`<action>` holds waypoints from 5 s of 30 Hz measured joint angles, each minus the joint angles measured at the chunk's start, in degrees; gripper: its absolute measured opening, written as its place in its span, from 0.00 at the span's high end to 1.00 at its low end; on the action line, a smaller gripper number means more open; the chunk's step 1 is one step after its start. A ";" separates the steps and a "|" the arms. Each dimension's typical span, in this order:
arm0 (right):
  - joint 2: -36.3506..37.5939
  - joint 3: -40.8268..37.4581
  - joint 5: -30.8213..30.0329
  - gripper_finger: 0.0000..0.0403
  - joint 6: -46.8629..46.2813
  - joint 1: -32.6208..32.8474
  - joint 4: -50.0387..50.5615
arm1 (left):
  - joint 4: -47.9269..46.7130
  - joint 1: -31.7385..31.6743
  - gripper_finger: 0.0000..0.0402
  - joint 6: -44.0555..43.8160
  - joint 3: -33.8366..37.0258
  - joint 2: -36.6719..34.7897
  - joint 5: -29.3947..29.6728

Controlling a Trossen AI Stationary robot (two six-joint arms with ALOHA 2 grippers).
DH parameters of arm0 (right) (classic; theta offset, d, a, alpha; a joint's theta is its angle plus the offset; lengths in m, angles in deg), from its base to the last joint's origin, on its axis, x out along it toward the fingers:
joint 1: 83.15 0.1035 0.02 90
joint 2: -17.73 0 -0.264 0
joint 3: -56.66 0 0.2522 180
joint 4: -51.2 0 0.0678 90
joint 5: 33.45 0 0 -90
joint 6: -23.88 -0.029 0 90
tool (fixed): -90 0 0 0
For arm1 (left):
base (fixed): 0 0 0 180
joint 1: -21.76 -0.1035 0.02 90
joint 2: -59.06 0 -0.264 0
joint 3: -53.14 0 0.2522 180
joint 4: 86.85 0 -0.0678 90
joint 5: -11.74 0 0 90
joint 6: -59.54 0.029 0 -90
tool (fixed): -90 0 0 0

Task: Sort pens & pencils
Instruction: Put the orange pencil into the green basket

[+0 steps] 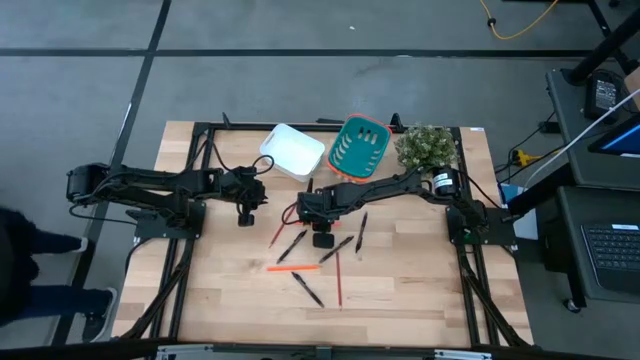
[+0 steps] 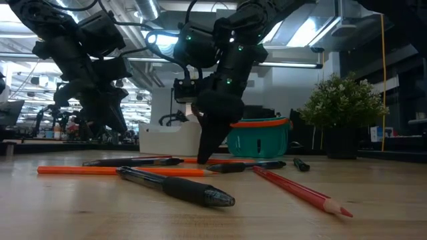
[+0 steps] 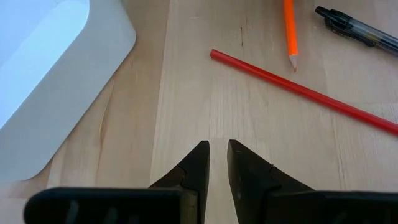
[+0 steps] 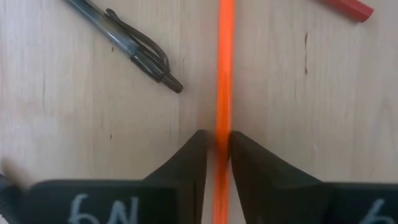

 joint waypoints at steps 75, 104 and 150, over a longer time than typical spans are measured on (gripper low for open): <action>-0.83 16.57 -2.56 0.95 -0.07 -0.10 15.91 | -0.81 0.00 0.87 -0.59 0.00 0.00 0.00; 3.53 16.61 -8.55 0.99 -1.61 -0.15 19.68 | -1.57 0.01 0.87 -1.43 0.00 0.00 -0.01; -5.40 13.97 -0.02 0.57 7.92 -2.90 -2.35 | -1.55 0.01 0.87 -1.12 0.00 0.00 -0.04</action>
